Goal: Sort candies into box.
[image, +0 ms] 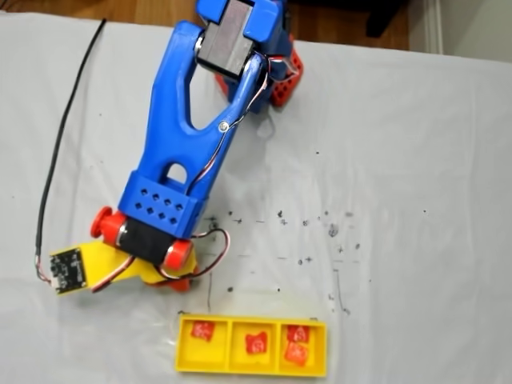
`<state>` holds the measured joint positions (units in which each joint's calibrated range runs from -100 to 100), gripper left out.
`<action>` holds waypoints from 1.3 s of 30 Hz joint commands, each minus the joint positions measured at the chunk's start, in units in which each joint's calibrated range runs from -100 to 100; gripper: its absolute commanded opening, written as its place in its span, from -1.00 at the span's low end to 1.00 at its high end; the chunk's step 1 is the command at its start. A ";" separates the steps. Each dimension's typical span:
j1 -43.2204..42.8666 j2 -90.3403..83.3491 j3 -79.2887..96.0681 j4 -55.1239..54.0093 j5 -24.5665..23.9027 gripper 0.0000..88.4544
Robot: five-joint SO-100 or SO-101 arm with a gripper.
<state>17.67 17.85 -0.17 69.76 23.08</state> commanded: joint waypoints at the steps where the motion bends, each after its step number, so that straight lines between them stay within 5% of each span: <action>1: -0.92 -1.57 -0.42 -1.12 0.29 -0.52; 8: -1.10 0.22 -1.24 -1.44 -0.20 -0.57; 16: -1.19 0.22 -1.97 -2.26 -1.32 -1.00; 39: -8.80 -34.73 5.04 -7.17 -12.26 -1.00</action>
<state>11.43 -5.50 5.73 64.29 13.31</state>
